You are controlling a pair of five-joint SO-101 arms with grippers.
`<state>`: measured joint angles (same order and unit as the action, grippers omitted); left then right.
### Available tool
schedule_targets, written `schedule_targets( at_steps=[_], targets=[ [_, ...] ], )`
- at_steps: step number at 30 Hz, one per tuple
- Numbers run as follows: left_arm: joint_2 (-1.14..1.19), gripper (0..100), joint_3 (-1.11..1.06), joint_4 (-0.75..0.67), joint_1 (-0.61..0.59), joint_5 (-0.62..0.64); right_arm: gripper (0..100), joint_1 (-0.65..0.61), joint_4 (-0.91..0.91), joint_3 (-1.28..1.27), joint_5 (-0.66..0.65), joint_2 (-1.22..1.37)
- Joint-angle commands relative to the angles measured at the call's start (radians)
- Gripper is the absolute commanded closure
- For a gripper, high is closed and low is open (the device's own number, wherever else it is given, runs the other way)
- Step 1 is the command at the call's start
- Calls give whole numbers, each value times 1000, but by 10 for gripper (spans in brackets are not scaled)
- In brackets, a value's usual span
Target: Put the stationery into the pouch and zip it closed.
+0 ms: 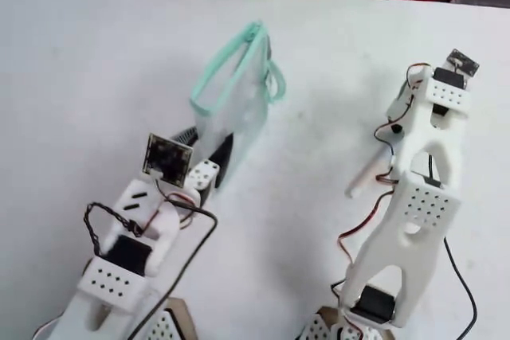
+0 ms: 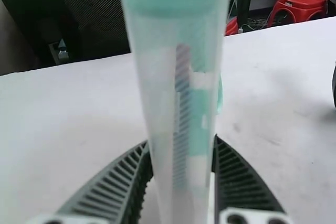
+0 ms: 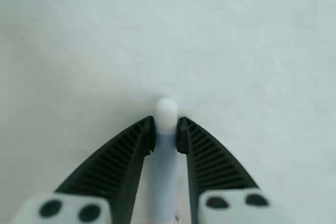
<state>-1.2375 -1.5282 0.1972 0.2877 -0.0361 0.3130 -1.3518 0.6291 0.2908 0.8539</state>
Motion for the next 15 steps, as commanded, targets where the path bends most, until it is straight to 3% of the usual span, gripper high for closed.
schedule_targets(
  at_steps=[1, 15],
  targets=[
    [8, 822, -3, -2, 21, -9, 947, -1, 13, 31, 8, 10],
    [7, 821, -15, -8, 21, -11, 980, 5, 13, 31, 8, 12]
  ],
)
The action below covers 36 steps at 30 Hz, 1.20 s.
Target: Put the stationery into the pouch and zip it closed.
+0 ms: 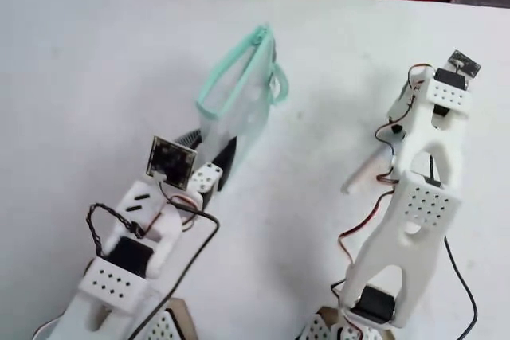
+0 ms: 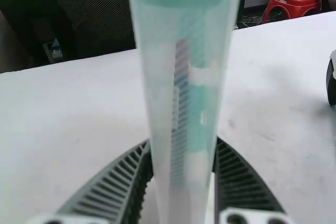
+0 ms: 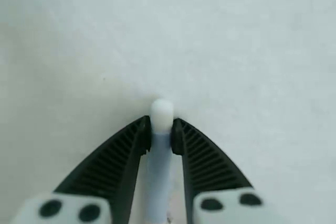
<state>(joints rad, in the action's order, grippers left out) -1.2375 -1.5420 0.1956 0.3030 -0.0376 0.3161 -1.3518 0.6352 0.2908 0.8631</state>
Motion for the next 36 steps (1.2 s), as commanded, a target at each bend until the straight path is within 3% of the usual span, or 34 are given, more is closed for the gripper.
schedule_targets(
  at_steps=[1, 14, 26, 31, 36],
  targets=[
    [7, 821, -2, -6, 4, -9, 980, 2, 13, 25, 8, 2],
    [5, 823, -2, -6, 1, -9, 981, -4, 10, 25, 8, 1],
    [4, 823, -2, -6, 1, -9, 981, -101, -156, 40, 6, -101],
    [4, 823, 0, -6, -1, -9, 981, -252, -371, 180, -196, -291],
    [4, 823, 0, -6, -1, -9, 981, -306, -369, 178, -282, -565]
  ],
)
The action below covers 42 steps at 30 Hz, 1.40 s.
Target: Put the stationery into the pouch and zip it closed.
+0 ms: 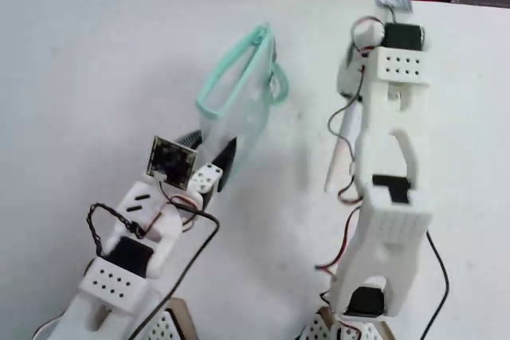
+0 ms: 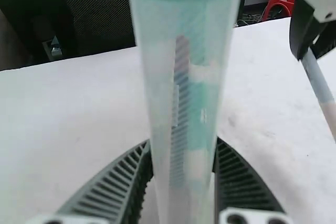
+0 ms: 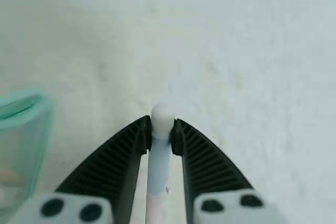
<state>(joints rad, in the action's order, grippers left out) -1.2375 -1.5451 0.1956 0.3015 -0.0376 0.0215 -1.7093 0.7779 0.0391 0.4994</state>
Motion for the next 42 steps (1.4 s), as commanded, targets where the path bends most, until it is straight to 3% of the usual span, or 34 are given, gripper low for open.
schedule_targets(
  at_steps=[1, 10, 17, 23, 30, 42],
  targets=[
    [4, 823, 3, -6, 1, -9, 981, -22, -12, 34, -35, -262],
    [4, 823, 3, -6, 1, -9, 978, -157, 36, 60, -40, -805],
    [4, 823, 3, -3, 4, -9, 980, -426, 213, 66, -173, -1101],
    [4, 823, 5, -2, 2, -9, 981, -585, 367, 68, -172, -1046],
    [4, 822, 5, -2, 5, -9, 981, -575, 510, 68, -175, -826],
    [4, 820, 6, -3, 2, -9, 981, -533, 432, 66, -172, -628]
  ],
)
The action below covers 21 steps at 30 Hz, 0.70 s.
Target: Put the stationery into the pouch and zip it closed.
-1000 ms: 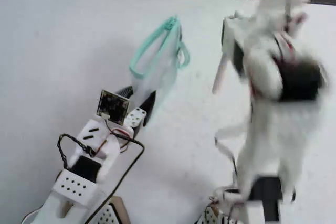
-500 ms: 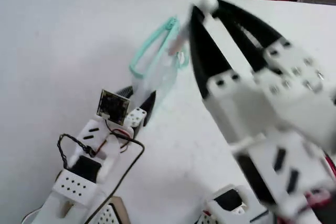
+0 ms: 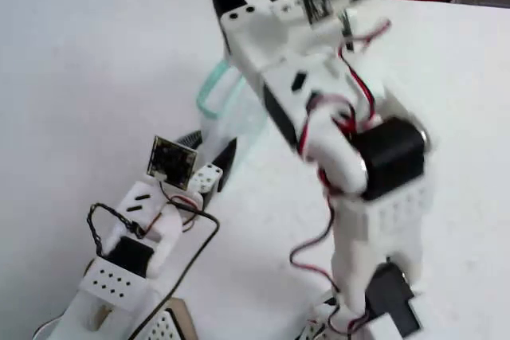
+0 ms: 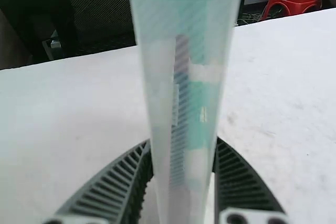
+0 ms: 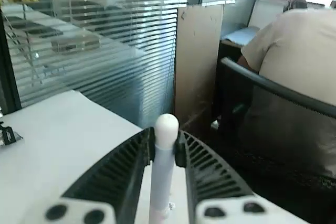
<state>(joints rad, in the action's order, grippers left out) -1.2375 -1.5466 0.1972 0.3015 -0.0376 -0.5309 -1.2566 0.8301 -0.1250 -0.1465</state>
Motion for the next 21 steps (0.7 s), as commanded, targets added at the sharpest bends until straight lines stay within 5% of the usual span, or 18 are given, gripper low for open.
schedule_targets(
  at_steps=[1, 9, 15, 21],
  targets=[
    [4, 820, 8, -5, 2, -9, 981, 18, -38, 14, -8, 28],
    [4, 820, 8, -5, 2, -9, 966, -1, -173, 15, -8, 50],
    [4, 820, 5, -8, 4, -9, 706, 1, -255, 15, 37, 47],
    [4, 820, 5, -8, 2, -9, 683, 8, -255, 21, 51, 41]
  ],
)
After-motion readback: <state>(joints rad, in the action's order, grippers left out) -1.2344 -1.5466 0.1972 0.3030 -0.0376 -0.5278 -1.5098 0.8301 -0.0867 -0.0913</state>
